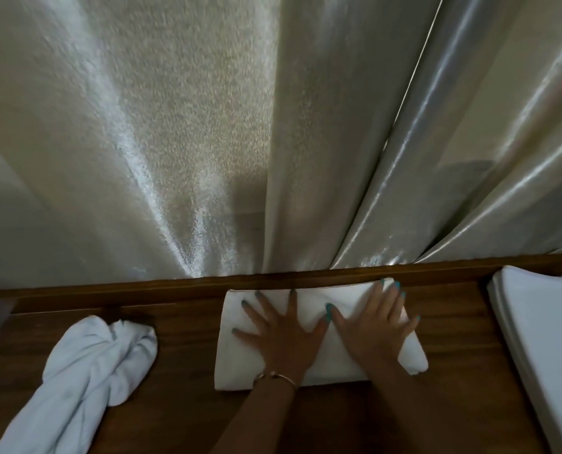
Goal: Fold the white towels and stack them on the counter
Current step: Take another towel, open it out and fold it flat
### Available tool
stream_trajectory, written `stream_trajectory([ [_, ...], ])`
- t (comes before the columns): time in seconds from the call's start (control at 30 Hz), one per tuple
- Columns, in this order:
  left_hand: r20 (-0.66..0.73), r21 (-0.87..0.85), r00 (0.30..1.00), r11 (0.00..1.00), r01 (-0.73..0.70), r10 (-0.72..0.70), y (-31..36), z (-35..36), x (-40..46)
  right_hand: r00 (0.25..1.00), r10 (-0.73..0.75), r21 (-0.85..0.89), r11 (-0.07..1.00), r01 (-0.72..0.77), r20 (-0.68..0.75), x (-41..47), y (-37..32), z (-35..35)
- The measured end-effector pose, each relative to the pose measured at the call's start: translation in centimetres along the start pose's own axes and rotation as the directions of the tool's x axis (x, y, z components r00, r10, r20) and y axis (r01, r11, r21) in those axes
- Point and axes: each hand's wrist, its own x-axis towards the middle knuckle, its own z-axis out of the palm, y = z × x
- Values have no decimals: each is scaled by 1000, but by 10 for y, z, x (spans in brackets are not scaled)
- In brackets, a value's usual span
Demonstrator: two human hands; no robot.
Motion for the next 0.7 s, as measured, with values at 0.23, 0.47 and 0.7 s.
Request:
stream_trajectory([
  [0.23, -69, 12, 997, 1000, 27, -26, -20, 17, 0, 992, 94, -27, 995, -92, 84, 6, 9, 7],
  [0.47, -134, 9, 991, 1000, 12, -11, -20, 18, 5, 994, 101, -40, 994, -99, 36, 5, 8, 13],
  [0.7, -185, -10, 983, 1000, 5, -6, -17, 22, 7, 995, 98, -44, 994, -98, 7, 5, 7, 15],
])
